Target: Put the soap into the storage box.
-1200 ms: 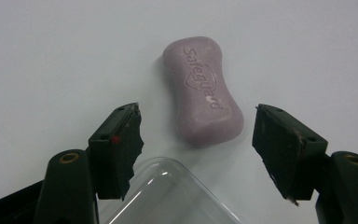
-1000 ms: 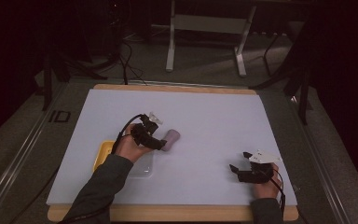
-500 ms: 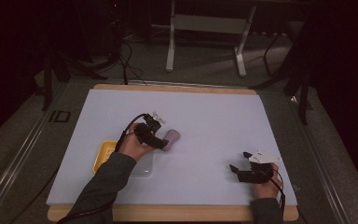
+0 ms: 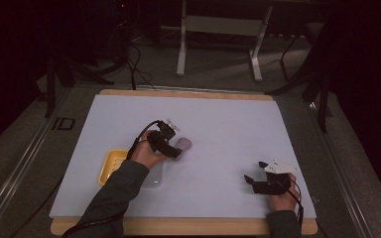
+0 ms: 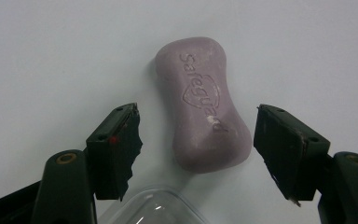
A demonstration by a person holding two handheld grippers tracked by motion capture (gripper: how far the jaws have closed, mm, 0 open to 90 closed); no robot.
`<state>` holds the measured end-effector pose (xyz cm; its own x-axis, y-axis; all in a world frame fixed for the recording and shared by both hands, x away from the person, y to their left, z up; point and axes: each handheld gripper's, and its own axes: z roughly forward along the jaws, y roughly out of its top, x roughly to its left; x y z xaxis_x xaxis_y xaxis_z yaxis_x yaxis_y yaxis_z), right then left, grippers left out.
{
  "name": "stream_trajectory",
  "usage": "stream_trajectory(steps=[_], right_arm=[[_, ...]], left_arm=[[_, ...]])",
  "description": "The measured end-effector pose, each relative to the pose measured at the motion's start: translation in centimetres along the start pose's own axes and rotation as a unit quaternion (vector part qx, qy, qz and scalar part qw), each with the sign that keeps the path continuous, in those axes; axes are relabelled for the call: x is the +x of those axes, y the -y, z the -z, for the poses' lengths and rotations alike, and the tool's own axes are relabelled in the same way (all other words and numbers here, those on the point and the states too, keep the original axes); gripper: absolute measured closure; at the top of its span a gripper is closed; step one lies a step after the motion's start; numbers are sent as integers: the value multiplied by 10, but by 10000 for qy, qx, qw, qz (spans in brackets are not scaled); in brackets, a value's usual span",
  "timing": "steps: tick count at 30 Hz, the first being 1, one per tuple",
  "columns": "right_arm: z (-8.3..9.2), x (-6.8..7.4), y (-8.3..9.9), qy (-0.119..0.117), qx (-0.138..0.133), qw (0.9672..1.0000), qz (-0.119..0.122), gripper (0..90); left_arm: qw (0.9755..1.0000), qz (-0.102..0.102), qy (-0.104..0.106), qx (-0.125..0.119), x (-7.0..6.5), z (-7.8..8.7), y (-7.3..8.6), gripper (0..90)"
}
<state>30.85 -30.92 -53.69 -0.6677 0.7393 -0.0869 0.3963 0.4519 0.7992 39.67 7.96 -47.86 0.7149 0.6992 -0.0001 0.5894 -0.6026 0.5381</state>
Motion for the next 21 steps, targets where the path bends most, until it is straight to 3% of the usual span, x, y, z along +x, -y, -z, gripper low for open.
stream_trajectory(steps=[21], right_arm=[[1, 0, 0, 6, -57, 10000, -30, 197]], left_arm=[[9997, 46, -40, 252, 2, -13, -13, 307]])
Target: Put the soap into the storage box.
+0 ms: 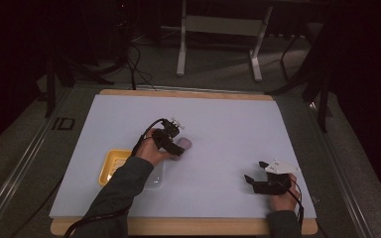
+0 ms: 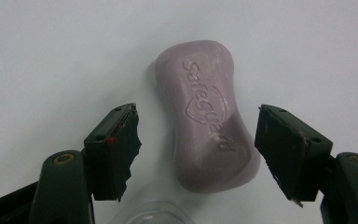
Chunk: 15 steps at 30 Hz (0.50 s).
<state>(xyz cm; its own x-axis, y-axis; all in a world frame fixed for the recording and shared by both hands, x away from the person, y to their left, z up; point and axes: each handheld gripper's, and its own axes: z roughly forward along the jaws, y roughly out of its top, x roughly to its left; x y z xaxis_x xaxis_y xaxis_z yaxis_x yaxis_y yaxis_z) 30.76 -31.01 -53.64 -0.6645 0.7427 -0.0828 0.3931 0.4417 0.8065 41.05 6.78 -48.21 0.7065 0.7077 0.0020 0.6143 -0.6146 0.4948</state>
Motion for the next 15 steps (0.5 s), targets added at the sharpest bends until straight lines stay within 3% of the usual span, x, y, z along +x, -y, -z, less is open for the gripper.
stream_trajectory(steps=[15], right_arm=[[1, 0, 0, -6, -32, 10000, 12, 196]], left_arm=[[9997, 37, -14, 258, 1, -8, -12, 303]])
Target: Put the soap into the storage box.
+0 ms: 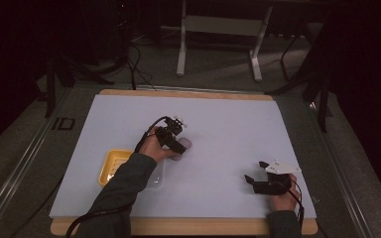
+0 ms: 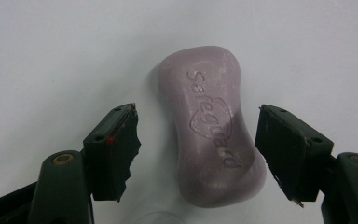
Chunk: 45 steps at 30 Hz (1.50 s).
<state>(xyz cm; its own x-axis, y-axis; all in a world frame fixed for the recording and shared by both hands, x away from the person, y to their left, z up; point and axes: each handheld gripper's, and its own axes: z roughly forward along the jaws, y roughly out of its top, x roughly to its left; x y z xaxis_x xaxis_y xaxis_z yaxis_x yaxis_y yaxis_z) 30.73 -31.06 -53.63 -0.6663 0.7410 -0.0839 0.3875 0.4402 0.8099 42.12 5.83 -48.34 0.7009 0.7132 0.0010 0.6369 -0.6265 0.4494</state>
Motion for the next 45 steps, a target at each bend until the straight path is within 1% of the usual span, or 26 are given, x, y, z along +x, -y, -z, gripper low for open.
stream_trajectory(steps=[6, 10, 13, 14, 17, 19, 20, 21, 25, 26, 27, 30, 32, 34, 37, 39, 41, 43, 45], right_arm=[[0, 0, 0, -5, 3, 10000, -2, 196], [0, 0, 0, -6, 5, 10000, -3, 196], [0, 0, 0, -8, 5, 10000, -7, 196], [0, 0, 0, -10, 7, 10000, -6, 196], [0, 0, 0, -12, 9, 10000, -4, 196], [0, 0, 0, -14, 9, 10000, -4, 196], [0, 0, 0, -14, 9, 10000, -5, 196], [0, 0, 0, -17, 9, 10000, -2, 196], [0, 0, 0, -19, 10, 10000, -7, 196], [0, 0, 0, -20, 12, 10000, -9, 196], [0, 0, 0, -20, 13, 10000, -11, 195], [0, 0, 0, -24, 14, 10000, -9, 196], [0, 0, 0, -27, 18, 10000, -11, 195], [0, 0, 0, -27, 17, 10000, -11, 195], [0, 0, 0, -31, 25, 10000, -24, 195], [0, 0, 0, -31, 21, 10000, -14, 195], [0, 0, 0, -30, 20, 10000, -10, 195], [0, 0, 0, -30, 27, 10000, -9, 195], [0, 0, 0, -33, 22, 10000, -12, 195]], left_arm=[[10000, 18, 30, 89, -1, -5, -3, 295], [9998, 43, 16, 213, -2, -11, -7, 295], [9996, 70, 53, 257, -2, -14, -9, 295], [9995, 65, 41, 322, -2, -17, -10, 294], [9991, 60, 29, 415, -1, -20, -11, 294], [9991, 60, 29, 415, -1, -20, -11, 294], [9989, 91, 45, 458, -1, -22, -12, 296], [9989, 114, 43, 450, -1, -22, -12, 297], [9987, 116, 34, 493, 0, -24, -13, 315], [9980, 192, 68, 590, 1, -26, -15, 329], [9980, 192, 68, 590, 1, -26, -15, 334], [9974, 153, 62, 699, 0, -28, -18, 343], [9970, 174, 71, 745, -1, -30, -19, 354], [9964, 172, 118, 826, -1, -32, -20, 367], [9962, 152, 97, 850, -1, -32, -20, 375], [9950, 135, 17, 987, -4, -33, -23, 384], [9941, 152, -26, 1074, -5, -33, -25, 397], [9933, 167, -28, 1142, -7, -33, -27, 424], [9927, 102, -35, 1204, -8, -33, -29, 462]])
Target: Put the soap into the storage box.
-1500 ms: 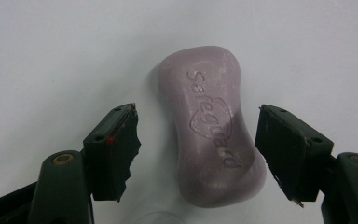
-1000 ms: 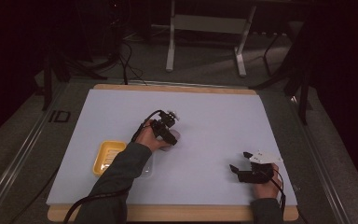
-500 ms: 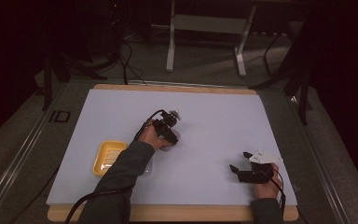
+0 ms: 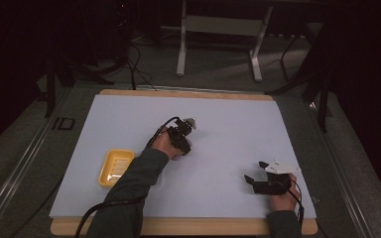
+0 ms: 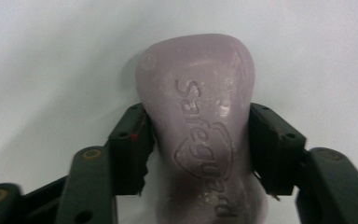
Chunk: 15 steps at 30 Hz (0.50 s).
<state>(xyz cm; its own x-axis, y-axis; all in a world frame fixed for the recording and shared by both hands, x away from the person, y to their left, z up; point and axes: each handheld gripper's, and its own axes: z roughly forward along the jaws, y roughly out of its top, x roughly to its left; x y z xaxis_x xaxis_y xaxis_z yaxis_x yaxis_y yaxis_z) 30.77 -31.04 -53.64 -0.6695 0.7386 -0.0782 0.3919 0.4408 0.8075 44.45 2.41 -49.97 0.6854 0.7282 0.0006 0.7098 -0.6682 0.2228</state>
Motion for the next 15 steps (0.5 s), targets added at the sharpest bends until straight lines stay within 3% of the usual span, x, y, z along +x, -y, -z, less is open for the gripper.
stream_trajectory(steps=[4, 15], right_arm=[[0, 0, 0, 2, 0, 10000, 2, 195], [0, 0, 0, -1, -5, 10000, -2, 195]], left_arm=[[9999, -78, -86, 52, -4, 0, -2, 491], [9999, -150, -16, 47, -3, 6, -1, 495]])
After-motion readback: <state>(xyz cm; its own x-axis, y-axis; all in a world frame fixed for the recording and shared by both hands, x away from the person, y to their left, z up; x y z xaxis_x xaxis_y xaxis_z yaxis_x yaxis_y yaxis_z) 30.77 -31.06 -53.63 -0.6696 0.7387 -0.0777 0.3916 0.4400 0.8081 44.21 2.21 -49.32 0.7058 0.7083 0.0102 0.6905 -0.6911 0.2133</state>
